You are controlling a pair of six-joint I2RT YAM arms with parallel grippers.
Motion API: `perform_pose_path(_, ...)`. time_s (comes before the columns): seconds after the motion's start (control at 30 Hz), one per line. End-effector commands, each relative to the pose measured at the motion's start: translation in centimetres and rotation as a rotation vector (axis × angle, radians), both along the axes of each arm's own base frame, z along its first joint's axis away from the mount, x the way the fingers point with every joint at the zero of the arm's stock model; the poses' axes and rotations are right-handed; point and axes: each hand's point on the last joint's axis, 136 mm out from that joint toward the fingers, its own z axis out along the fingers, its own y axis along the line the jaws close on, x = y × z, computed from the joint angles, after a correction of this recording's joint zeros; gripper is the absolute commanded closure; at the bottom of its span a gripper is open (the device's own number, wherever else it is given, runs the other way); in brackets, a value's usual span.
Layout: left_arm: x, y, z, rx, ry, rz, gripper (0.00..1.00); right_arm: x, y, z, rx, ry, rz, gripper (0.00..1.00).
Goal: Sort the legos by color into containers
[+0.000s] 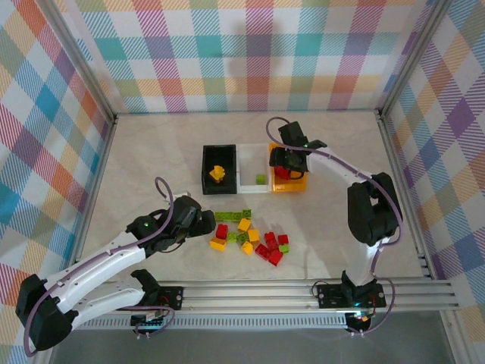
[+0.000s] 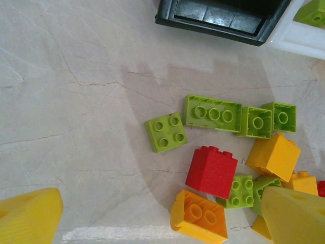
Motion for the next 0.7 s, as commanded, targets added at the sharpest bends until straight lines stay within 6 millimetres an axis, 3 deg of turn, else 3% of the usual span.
perform_pose_path(0.0, -0.6, -0.2, -0.4, 0.011, 0.028, -0.043, 0.00, -0.5, 0.7, 4.0, 0.045, -0.065, 0.032, 0.24)
perform_pose_path(0.13, -0.5, -1.8, -1.1, 0.027, 0.059, -0.122, 0.00, -3.2, 1.4, 4.5, 0.089, -0.064, 0.076, 0.22)
perform_pose_path(0.33, 0.2, -5.0, -3.0, 0.155, 0.114, -0.232, 0.12, -7.4, 1.7, 3.2, 0.133, -0.030, 0.113, 0.22)
perform_pose_path(0.67, 1.5, -7.8, -7.0, 0.271, 0.174, -0.327, 0.25, -9.8, 0.0, 3.3, 0.132, -0.045, 0.098, 0.22)
